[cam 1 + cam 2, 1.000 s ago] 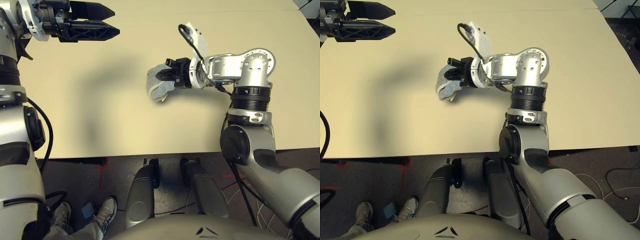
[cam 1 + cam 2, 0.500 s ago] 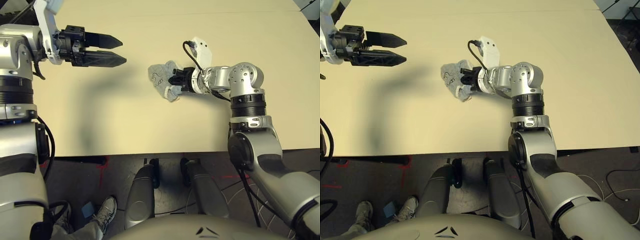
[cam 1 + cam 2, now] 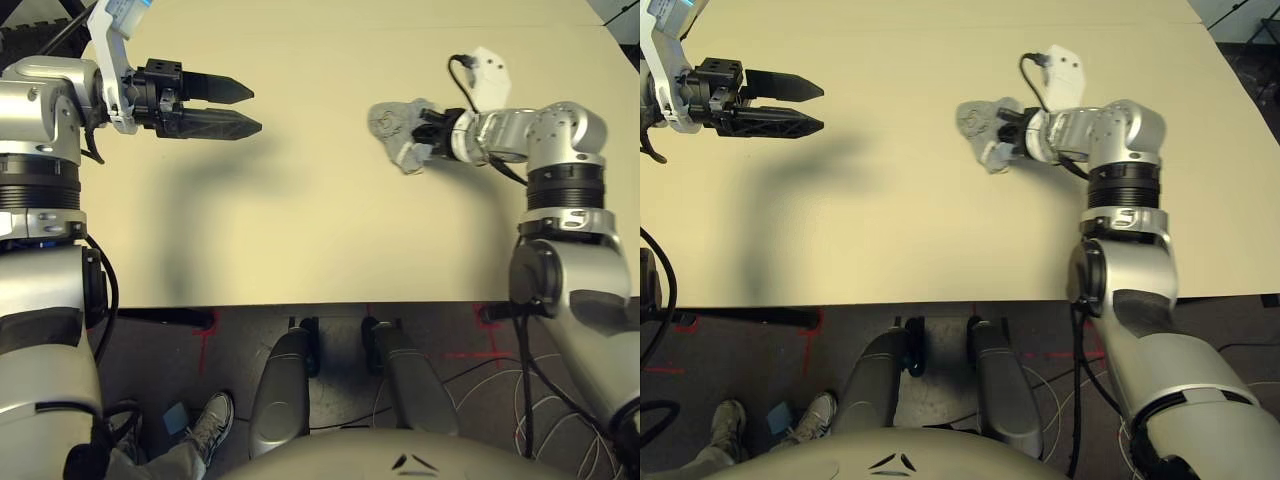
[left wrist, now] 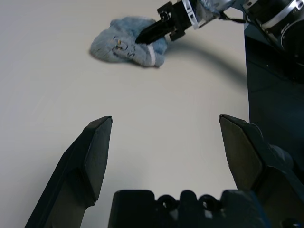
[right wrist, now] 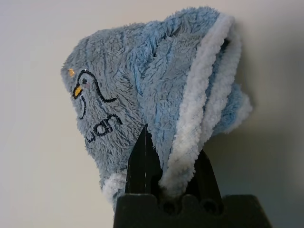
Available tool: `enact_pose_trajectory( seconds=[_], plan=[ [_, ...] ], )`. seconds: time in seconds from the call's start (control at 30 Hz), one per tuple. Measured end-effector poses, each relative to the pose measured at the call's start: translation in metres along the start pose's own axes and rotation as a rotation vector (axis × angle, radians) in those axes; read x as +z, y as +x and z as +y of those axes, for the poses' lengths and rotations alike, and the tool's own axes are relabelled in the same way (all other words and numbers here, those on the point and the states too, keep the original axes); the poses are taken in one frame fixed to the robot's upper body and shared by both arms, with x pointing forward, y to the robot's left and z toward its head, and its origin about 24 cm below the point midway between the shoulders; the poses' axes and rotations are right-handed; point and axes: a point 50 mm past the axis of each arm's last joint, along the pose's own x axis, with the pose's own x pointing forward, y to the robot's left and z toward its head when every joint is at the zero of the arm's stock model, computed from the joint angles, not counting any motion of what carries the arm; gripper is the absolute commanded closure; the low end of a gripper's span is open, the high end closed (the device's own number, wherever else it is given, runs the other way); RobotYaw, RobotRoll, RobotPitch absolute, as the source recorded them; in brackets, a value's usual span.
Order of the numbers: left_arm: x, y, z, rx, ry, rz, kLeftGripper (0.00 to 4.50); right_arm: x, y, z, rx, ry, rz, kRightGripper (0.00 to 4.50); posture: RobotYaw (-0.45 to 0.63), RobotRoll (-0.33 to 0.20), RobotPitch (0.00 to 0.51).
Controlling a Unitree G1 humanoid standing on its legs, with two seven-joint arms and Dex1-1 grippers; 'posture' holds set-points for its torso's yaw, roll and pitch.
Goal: Wipe the water off the table with a rag.
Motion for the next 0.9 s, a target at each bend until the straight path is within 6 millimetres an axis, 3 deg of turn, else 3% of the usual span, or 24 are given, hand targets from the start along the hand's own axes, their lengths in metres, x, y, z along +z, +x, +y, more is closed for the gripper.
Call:
enact_pose_trajectory(
  seconds=[0.13, 0.23, 0.57, 0.73, 0.9],
  plan=[
    [-0.003, 0.002, 0.008, 0.057, 0.003, -0.032, 0.0, 0.008, -0.017, -0.035, -0.093, -0.022, -0.013, 4.48, -0.05, 0.0, 0.264],
    [-0.006, 0.004, 0.012, 0.079, -0.005, -0.046, 0.0, 0.003, -0.024, -0.052, -0.125, -0.031, 0.015, 4.48, -0.06, 0.0, 0.265],
    [-0.011, 0.014, 0.018, 0.124, -0.021, -0.104, 0.0, -0.004, -0.031, -0.066, -0.125, -0.095, 0.024, 4.48, -0.06, 0.0, 0.265],
    [-0.013, 0.018, 0.035, 0.369, 0.032, -0.243, 0.0, -0.008, -0.026, -0.065, -0.065, -0.226, -0.018, 2.88, -0.04, 0.0, 0.263],
    [-0.033, 0.015, 0.048, 0.687, 0.056, -0.366, 0.0, -0.005, -0.03, -0.062, 0.097, -0.394, -0.084, 0.96, -0.02, 0.0, 0.26]
  ],
)
